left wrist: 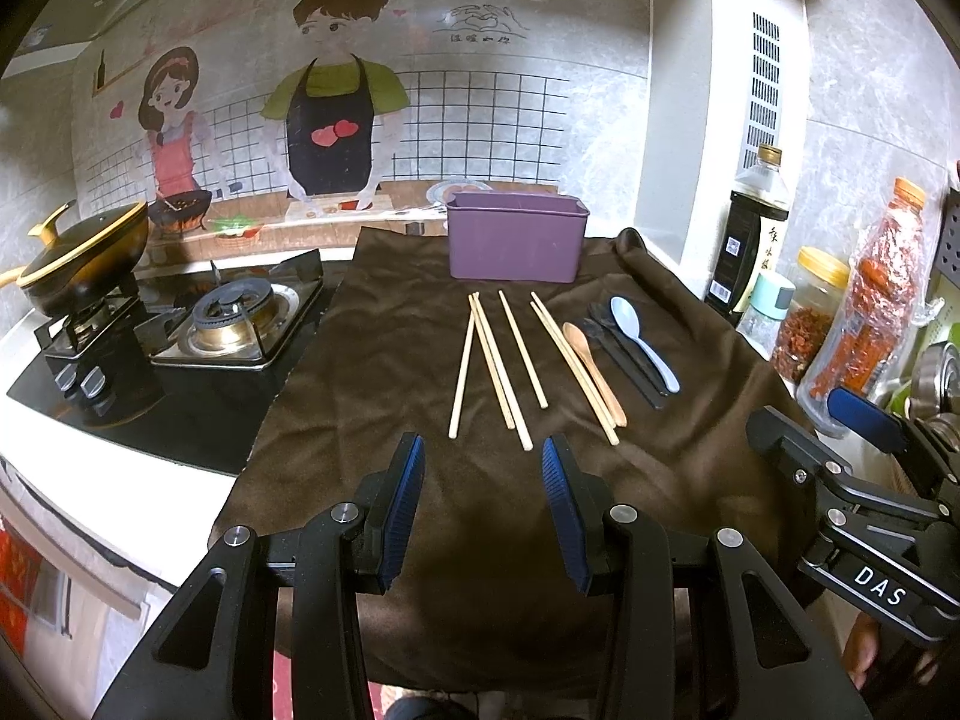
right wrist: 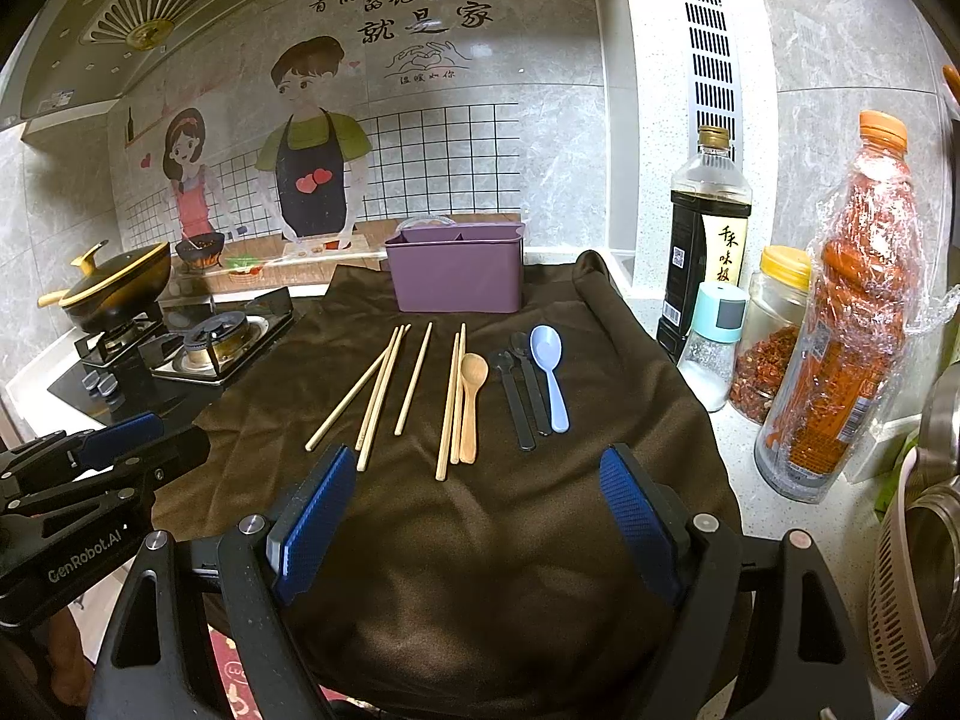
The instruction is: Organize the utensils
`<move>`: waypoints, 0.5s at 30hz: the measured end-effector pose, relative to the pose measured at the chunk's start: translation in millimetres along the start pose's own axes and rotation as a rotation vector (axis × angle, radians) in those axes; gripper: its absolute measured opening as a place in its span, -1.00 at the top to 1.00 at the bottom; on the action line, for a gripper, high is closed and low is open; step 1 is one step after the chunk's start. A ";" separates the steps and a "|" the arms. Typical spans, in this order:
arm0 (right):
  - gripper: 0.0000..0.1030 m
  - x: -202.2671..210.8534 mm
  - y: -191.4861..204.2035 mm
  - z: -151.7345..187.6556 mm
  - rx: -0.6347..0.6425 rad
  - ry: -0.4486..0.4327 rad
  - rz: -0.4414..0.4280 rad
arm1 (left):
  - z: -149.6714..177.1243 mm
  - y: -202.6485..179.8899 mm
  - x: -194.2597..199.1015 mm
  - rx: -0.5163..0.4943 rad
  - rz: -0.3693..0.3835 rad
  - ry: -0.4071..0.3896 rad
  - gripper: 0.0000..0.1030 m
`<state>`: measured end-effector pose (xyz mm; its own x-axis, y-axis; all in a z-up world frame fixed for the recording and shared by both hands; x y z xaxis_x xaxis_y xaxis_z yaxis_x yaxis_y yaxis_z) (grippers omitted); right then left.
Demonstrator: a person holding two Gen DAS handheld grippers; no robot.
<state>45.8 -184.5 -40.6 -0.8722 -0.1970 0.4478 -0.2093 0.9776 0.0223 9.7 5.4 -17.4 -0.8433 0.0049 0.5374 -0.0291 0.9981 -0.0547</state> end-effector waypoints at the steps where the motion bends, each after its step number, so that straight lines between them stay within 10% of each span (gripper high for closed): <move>1: -0.59 -0.2 0.7 0.0 0.001 0.001 0.001 | -0.1 -0.5 -0.3 0.000 -0.001 0.000 0.18; 15: -0.59 -0.8 -0.5 0.8 0.002 0.002 0.005 | 2.1 -3.2 -3.5 -0.003 0.007 0.009 0.18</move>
Point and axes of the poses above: each gripper's, at about its wrist camera, not at the fingertips, and x roughly against the way its jaws point, y to its left, z to its underside, the point moved 2 cm from there along -x, roughly the way its jaws point, and after that the axes turned 2 degrees about -y, right-handed, at the moved point
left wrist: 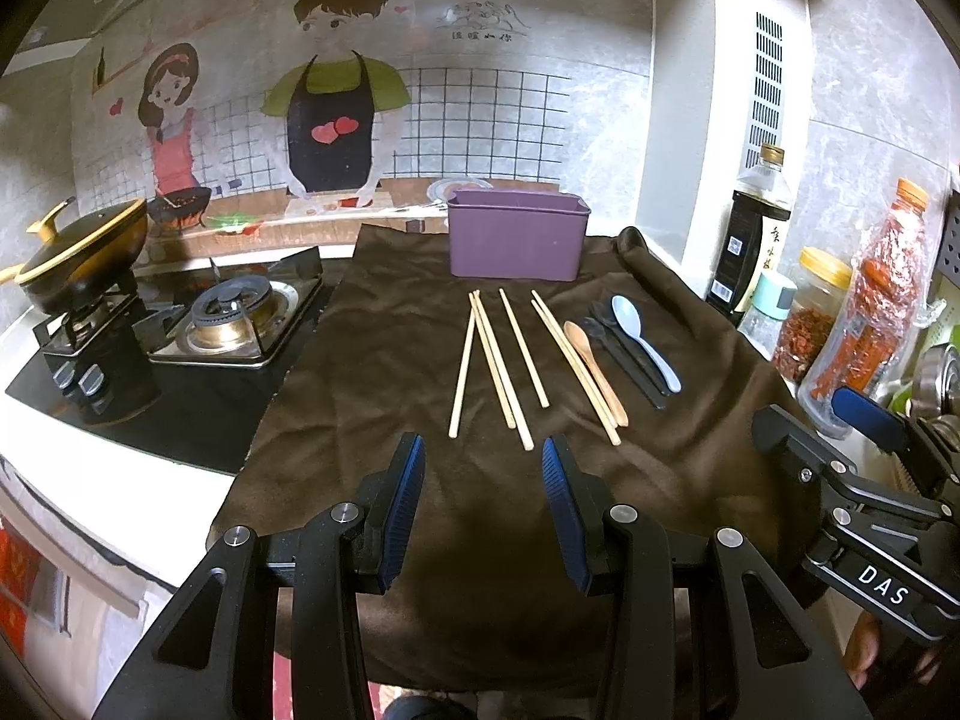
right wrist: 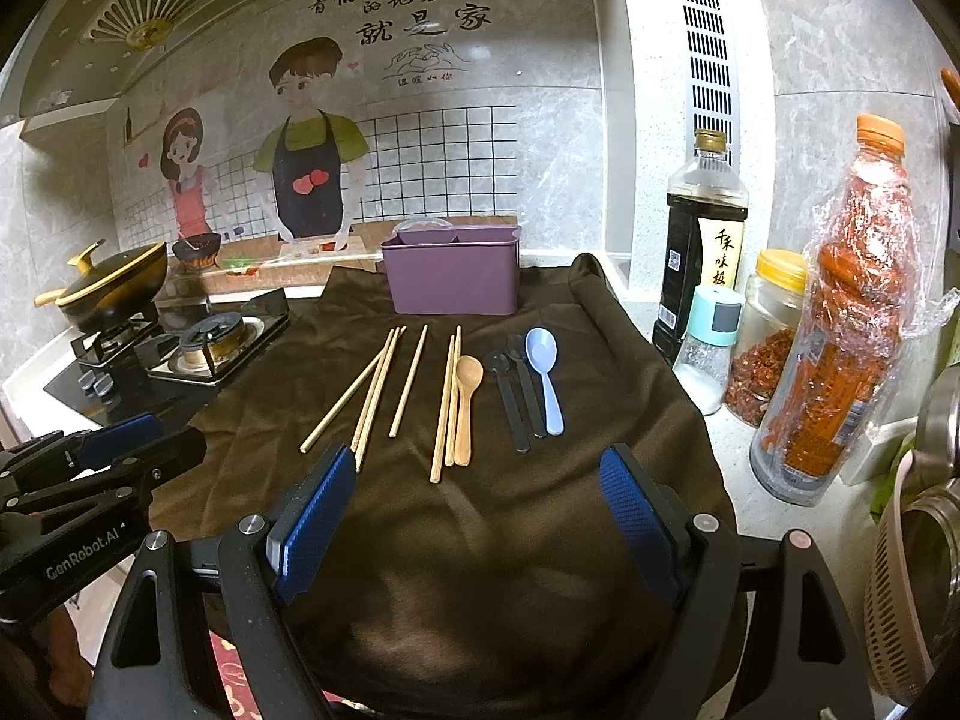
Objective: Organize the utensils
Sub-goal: 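Lower the right tool onto a wooden chopstick while the left tool closes on another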
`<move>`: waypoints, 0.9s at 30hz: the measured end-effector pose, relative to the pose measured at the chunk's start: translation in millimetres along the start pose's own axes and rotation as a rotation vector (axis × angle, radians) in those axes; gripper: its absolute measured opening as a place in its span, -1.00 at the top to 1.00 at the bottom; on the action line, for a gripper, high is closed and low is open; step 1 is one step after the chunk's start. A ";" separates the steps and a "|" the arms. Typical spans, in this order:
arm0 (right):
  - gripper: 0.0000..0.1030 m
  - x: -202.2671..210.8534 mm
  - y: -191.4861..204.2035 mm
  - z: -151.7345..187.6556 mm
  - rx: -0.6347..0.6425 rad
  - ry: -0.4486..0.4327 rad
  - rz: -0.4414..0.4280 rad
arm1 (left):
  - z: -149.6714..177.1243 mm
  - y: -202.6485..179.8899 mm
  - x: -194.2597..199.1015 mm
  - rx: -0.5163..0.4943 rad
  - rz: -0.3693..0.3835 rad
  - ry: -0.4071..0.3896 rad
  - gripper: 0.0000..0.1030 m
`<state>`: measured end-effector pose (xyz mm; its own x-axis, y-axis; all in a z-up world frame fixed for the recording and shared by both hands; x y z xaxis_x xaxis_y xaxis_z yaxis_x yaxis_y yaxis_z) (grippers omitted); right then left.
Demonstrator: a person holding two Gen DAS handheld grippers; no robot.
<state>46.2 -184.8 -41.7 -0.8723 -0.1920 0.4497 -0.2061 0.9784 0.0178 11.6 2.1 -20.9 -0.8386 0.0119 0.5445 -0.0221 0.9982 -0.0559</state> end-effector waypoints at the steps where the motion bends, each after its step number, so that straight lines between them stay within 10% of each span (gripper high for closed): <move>1: -0.59 0.0 0.1 0.2 0.001 0.003 -0.002 | -0.5 0.5 -2.3 0.000 0.003 0.004 0.18; 16: -0.58 -55.9 17.8 -2.9 0.179 0.076 0.048 | -21.4 47.8 -73.8 0.060 0.018 0.132 0.18; 27: 0.45 -131.9 49.7 13.8 0.106 0.289 -0.233 | -30.0 105.0 -102.1 0.167 -0.032 0.161 0.18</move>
Point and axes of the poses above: each gripper's, at about its wrist camera, not at the fingertips, and x roughly against the way its jaws point, y to its left, z to its underside, the point moved 2 cm from there along -x, roughly the way its jaws point, and after that the axes turned 2 degrees about -y, right-handed, at the moved point
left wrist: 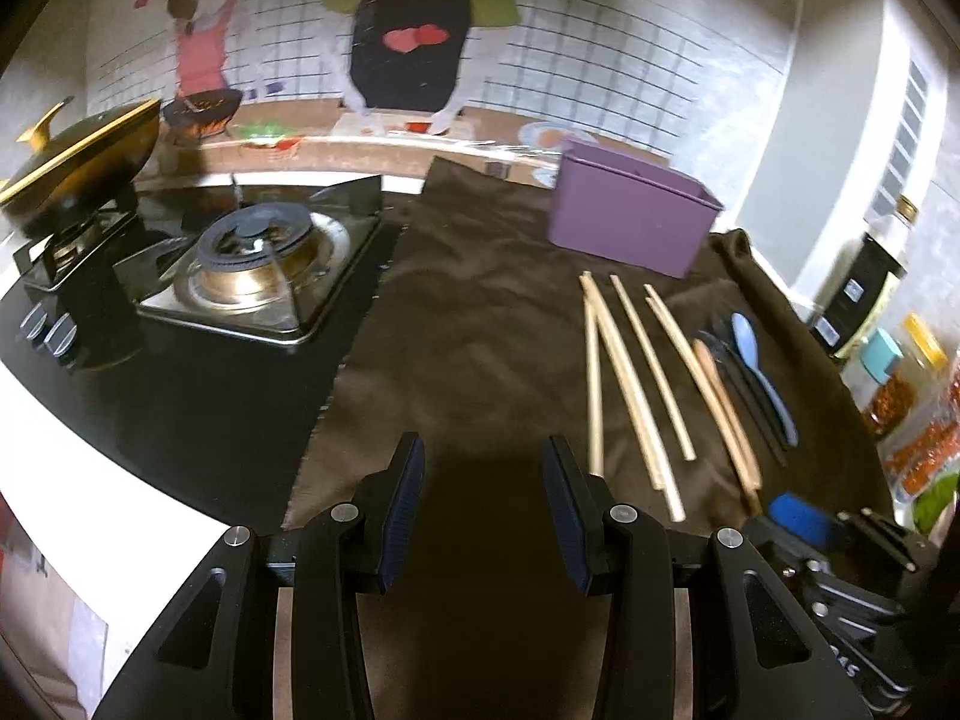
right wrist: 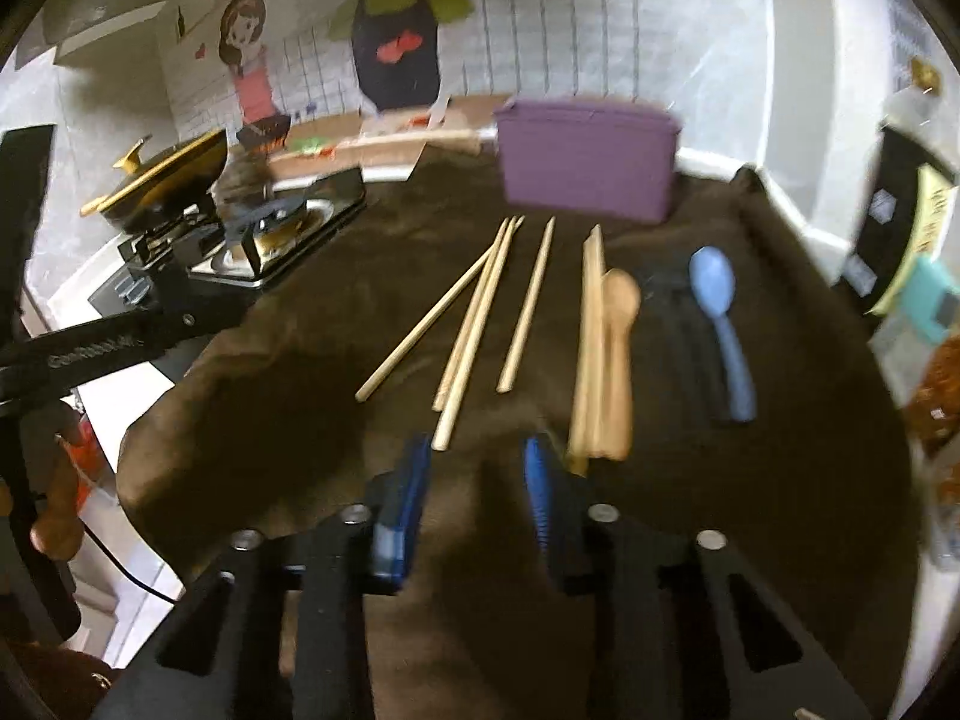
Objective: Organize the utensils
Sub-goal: 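Lower the right tool onto a wooden chopstick while the left tool closes on another, then lift the chopsticks and carry both tools over the purple utensil holder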
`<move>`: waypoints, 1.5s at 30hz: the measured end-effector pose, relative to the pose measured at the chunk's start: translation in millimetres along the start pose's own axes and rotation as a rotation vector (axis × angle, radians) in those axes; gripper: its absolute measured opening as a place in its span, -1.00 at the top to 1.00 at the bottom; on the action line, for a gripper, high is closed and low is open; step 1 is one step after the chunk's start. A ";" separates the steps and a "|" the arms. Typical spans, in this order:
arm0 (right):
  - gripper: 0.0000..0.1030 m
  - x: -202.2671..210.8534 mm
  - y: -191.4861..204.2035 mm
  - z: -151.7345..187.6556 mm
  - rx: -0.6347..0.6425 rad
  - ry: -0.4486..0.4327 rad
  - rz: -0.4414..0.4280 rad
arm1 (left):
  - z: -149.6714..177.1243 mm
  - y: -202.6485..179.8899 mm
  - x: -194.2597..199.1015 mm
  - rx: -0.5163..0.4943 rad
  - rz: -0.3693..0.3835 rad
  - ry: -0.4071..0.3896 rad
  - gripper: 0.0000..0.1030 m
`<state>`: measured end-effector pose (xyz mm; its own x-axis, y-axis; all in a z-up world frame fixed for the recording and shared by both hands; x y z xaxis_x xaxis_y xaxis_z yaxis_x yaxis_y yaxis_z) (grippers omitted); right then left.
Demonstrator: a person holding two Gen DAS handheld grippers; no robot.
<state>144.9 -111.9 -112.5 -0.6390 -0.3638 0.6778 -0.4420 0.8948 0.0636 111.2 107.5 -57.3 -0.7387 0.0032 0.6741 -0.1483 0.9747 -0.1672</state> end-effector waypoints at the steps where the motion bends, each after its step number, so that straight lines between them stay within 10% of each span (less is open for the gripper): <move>1: 0.51 -6.7 2.3 -0.2 -0.002 0.010 -0.004 | -0.7 4.1 -0.8 0.006 -0.005 0.000 0.18; 20: 0.84 -58.0 14.7 -8.7 -0.010 0.126 -0.035 | -3.4 11.5 -19.0 0.011 0.014 0.024 0.12; 32: 0.87 -4.0 -28.7 -14.9 -0.083 0.011 0.025 | 12.1 -27.2 -36.6 -0.052 0.150 0.106 0.11; 45: 0.87 19.4 -46.6 -6.5 -0.118 -0.026 0.067 | 33.7 -64.6 -61.5 -0.186 0.115 0.137 0.40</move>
Point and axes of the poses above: each gripper's, at about its wrist camera, not at the fingertips, and x roughly against the way its jaws point, y to its left, z to its underside, the point moved 2 cm from there along -x, roughly the way its jaws point, and after that the axes turned 2 degrees about -y, right-handed, at the moved point
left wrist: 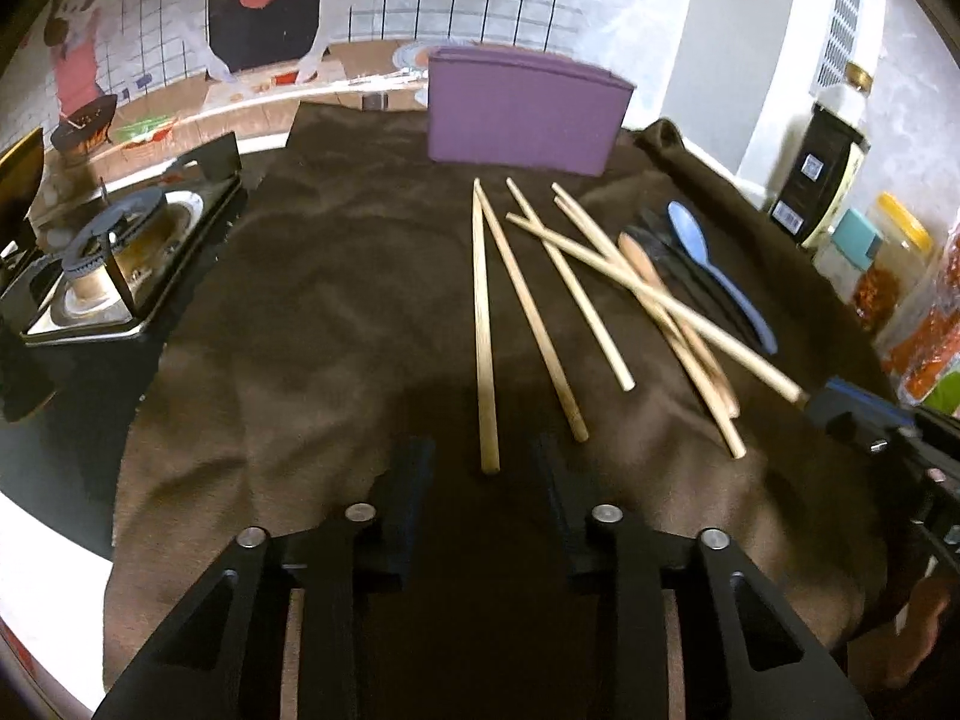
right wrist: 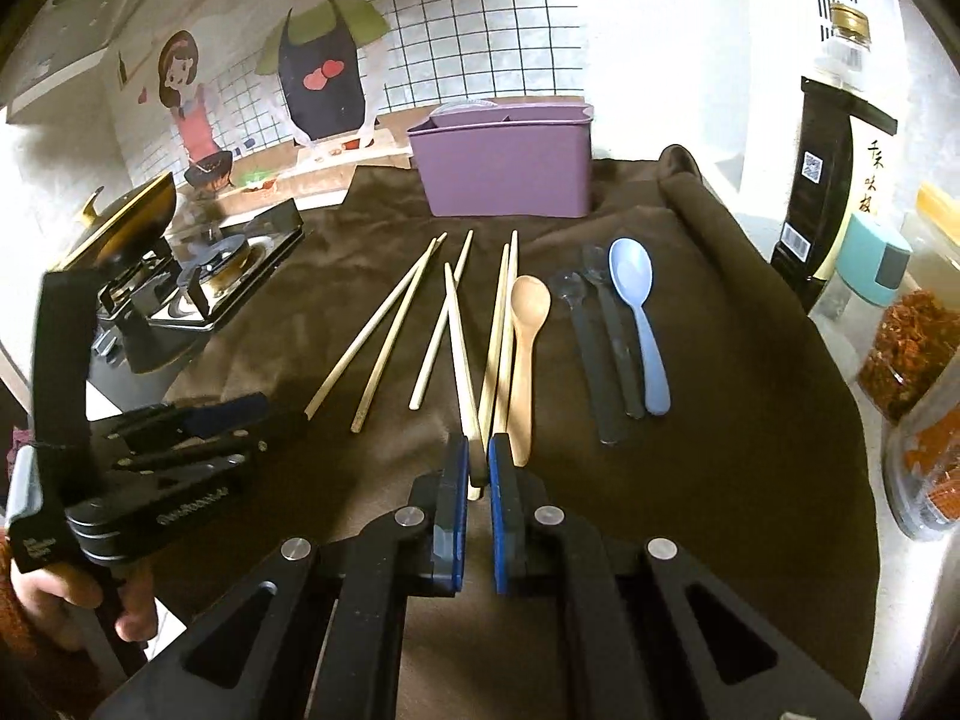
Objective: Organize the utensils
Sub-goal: 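Lift the chopsticks and carry both tools over the purple utensil holder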
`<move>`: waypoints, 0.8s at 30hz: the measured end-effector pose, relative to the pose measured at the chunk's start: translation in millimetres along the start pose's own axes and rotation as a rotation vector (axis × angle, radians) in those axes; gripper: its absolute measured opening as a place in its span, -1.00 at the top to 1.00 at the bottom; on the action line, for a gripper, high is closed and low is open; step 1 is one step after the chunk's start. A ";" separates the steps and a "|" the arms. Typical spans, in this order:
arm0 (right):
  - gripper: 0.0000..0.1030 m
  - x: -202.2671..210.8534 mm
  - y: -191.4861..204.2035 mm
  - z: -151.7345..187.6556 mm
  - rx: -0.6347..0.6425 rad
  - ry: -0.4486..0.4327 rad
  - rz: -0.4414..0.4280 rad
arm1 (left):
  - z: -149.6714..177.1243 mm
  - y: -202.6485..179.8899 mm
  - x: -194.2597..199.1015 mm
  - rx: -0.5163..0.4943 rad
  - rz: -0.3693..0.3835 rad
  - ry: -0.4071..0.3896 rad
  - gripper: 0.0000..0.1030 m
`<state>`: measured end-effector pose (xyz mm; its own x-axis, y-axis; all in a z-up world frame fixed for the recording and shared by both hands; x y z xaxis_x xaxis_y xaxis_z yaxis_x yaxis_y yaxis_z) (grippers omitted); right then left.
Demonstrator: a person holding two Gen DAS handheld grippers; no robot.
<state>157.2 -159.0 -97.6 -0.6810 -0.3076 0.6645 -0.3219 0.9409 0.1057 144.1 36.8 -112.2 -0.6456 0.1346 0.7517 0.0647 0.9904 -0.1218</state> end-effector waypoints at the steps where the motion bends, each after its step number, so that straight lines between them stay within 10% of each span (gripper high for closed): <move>1: 0.87 1.1 -0.7 0.3 0.000 -0.002 0.002 | 0.4 0.3 -2.9 0.008 -0.002 0.008 0.48; 16: 0.86 2.6 -4.4 1.9 -0.004 0.001 0.018 | -3.7 -4.4 -14.2 -0.013 -0.054 0.005 0.87; 24: 0.86 22.5 4.3 -33.8 0.053 -0.090 0.025 | -44.8 7.9 42.8 -0.027 -0.073 -0.180 0.88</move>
<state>162.8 -157.1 -57.1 -0.7448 -0.2978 0.5971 -0.3365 0.9404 0.0494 151.0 51.7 -52.0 -0.7748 0.0569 0.6297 0.0312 0.9982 -0.0519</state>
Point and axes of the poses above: each gripper's, at about its wrist camera, not at the fingertips, and x roughly against the way its jaws point, y to its left, z to its underside, the point moved 2 cm from there along -x, roughly the way its jaws point, and after that the axes turned 2 degrees about -y, right-handed, at the moved point
